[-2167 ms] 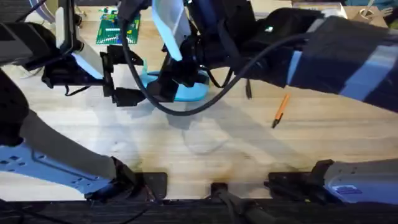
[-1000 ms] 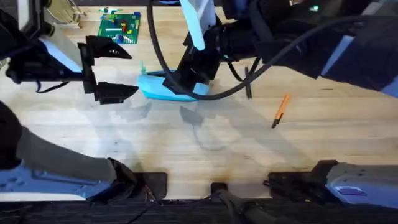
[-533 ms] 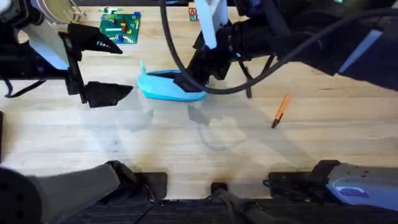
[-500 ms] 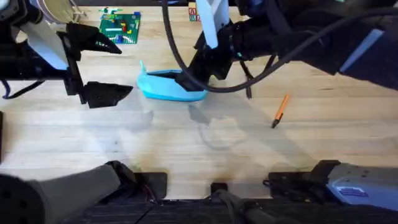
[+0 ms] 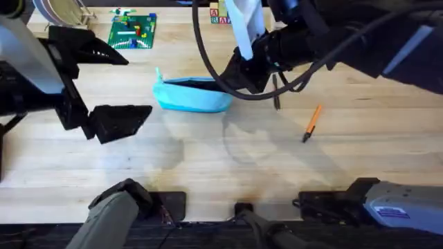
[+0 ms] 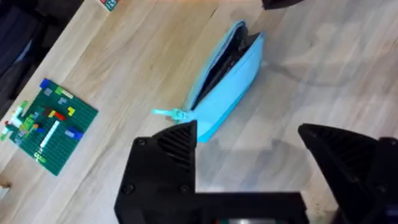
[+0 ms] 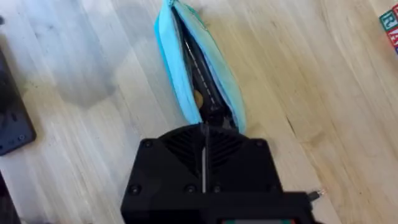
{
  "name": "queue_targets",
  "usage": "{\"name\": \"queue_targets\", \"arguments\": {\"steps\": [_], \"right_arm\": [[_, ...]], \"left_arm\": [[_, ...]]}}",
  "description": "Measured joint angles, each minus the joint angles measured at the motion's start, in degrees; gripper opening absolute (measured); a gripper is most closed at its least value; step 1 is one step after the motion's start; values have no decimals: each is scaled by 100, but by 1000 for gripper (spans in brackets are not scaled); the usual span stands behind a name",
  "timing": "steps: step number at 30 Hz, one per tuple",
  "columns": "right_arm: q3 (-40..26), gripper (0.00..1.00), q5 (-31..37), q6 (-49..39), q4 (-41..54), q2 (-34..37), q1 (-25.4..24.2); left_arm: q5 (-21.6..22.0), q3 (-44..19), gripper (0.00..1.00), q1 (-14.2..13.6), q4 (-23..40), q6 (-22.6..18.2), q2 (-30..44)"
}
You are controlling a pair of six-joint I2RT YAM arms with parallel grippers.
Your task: Unzip the bag, pick up the pens from the table one at a time and place them inside, then zip the bag closed.
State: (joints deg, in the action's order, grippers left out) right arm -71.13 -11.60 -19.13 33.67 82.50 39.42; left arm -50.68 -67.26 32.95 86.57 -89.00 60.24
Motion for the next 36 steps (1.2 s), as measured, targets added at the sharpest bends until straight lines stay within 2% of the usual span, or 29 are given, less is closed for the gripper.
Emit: {"name": "queue_targets", "arguments": {"steps": [5, 6, 7, 8, 14, 19, 26, 36], "right_arm": [[0, 29, 2, -277, 209, 0, 0], [0, 29, 2, -733, 401, 0, 0], [0, 29, 2, -956, 472, 0, 0], [0, 29, 2, -1599, 602, 0, 0], [0, 29, 0, -2592, 619, 2, -35], [-7, 29, -8, -2884, 570, 153, -192], [-7, 29, -455, -3066, 306, 647, -436], [-9, 30, -891, -3109, -285, 873, -483]], "left_arm": [[56, 0, 994, 0, 238, 276, -478], [103, 0, 994, 0, 260, 548, -645], [106, 0, 995, 0, 264, 617, -681], [108, 0, 994, 0, 295, 745, -742], [114, 0, 994, 0, 321, 847, -742], [123, 0, 993, 0, 321, 859, -742], [123, 0, 993, 0, 321, 886, -742], [123, 0, 993, 0, 321, 889, -742]]}}
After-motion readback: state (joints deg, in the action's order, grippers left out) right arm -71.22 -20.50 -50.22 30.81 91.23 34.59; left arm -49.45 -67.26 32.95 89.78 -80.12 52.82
